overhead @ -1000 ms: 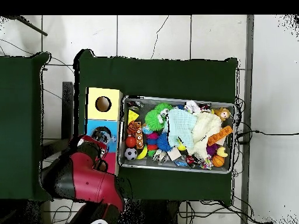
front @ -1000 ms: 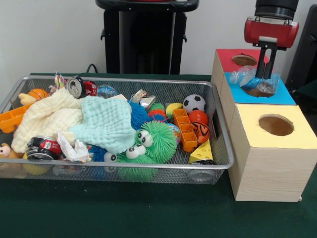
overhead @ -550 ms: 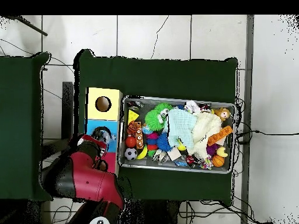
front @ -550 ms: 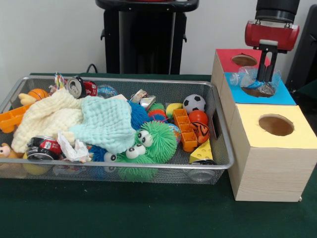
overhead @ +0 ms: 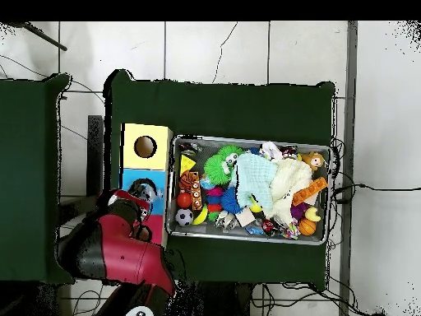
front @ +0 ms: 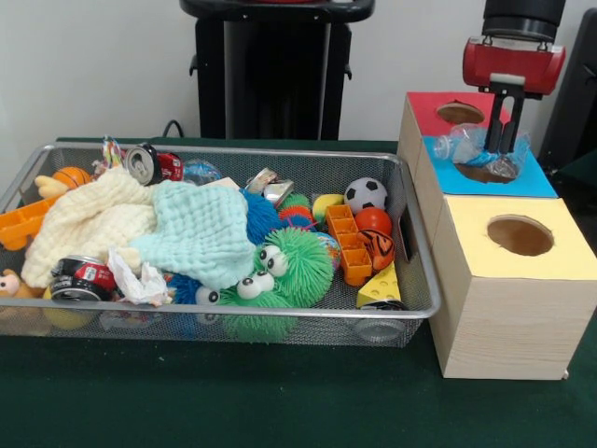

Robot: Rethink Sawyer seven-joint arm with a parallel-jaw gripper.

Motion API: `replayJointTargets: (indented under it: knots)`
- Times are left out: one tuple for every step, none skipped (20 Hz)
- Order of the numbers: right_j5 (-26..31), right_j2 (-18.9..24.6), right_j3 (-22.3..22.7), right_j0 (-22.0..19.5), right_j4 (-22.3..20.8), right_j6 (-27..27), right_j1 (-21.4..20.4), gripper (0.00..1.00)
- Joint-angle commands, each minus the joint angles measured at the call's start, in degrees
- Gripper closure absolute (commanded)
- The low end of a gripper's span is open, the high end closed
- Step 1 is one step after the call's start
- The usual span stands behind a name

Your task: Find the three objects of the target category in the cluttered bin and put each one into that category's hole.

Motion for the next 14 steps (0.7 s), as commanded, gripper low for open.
replayJointTargets:
  knots:
    - [5.02, 3.87, 5.07, 0.18, 0.84, 11.87, 1.38, 1.00]
    - [5.27, 3.71, 4.99, 0.33, 0.98, 11.88, 1.34, 1.00]
    - [5.81, 3.49, 4.93, 0.52, 1.12, 11.85, 1.11, 1.00]
    - [6.56, 3.17, 4.83, 0.78, 1.28, 11.78, 0.83, 1.00]
    - [7.38, 2.81, 4.69, 1.03, 1.41, 11.69, 0.54, 1.00]
    - [8.20, 2.46, 4.56, 1.28, 1.54, 11.60, 0.25, 1.00]
    - [9.00, 2.06, 4.39, 1.55, 1.62, 11.50, 0.00, 1.00]
    - [9.80, 1.67, 4.22, 1.81, 1.70, 11.41, -0.25, 1.00]
    - [10.56, 1.30, 4.03, 2.03, 1.75, 11.34, -0.48, 1.00]
    - [11.21, 1.00, 3.85, 2.22, 1.75, 11.28, -0.71, 1.00]
    - [11.78, 0.75, 3.68, 2.36, 1.77, 11.27, -0.88, 1.00]
    - [12.36, 0.46, 3.48, 2.53, 1.78, 11.23, -1.03, 1.00]
    - [12.66, 0.29, 3.34, 2.65, 1.76, 11.25, -1.11, 1.00]
    - [12.96, 0.11, 3.21, 2.77, 1.75, 11.27, -1.20, 1.00]
